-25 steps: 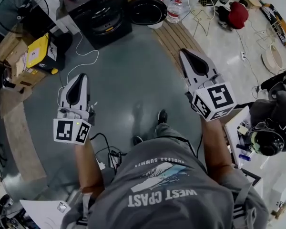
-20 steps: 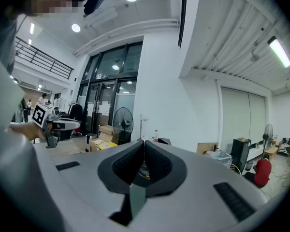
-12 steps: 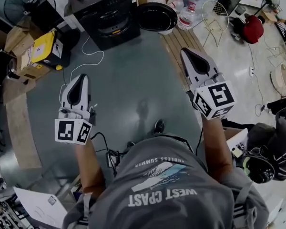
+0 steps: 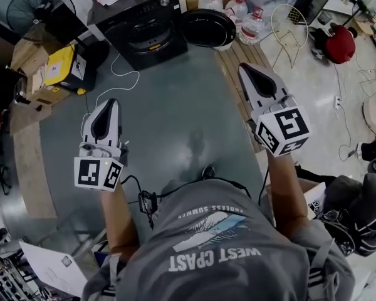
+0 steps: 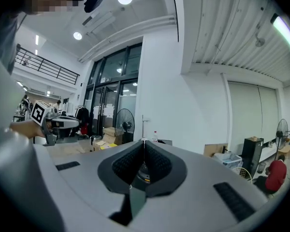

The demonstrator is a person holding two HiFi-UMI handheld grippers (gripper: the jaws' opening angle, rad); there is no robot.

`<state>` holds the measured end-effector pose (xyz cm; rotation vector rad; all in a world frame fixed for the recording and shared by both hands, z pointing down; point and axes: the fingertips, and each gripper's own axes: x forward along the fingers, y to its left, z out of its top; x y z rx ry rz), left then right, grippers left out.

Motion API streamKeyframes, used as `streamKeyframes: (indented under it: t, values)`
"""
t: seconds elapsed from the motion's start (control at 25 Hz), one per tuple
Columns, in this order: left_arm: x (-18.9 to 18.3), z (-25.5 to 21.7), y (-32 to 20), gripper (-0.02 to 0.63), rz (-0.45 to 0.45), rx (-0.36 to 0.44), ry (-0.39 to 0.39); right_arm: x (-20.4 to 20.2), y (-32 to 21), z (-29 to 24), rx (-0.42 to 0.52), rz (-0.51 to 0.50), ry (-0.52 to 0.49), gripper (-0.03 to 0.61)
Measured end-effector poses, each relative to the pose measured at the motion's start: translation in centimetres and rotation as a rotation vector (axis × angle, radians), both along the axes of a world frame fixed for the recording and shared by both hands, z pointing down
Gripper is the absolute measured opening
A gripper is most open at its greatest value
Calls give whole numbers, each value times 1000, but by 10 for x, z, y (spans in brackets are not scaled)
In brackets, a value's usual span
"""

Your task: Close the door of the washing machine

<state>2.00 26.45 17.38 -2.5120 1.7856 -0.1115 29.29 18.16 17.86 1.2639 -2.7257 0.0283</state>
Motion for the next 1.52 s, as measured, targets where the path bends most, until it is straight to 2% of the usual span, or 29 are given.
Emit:
streamKeyframes:
  t: [0.32, 0.6, 1.0, 1.52]
  values:
    - [-1, 7, -40, 28, 42, -24, -1, 4, -25, 15, -38, 36, 5, 29]
    - [-10, 30, -116, 28, 150, -28, 38, 3, -69, 23, -41, 149, 52, 29]
    - [-54, 26, -228, 28, 236, -5, 87, -44, -147, 14, -40, 216, 104, 29]
    - [-110, 31, -304, 28, 266, -15, 108, -97, -218, 20, -59, 250, 130, 29]
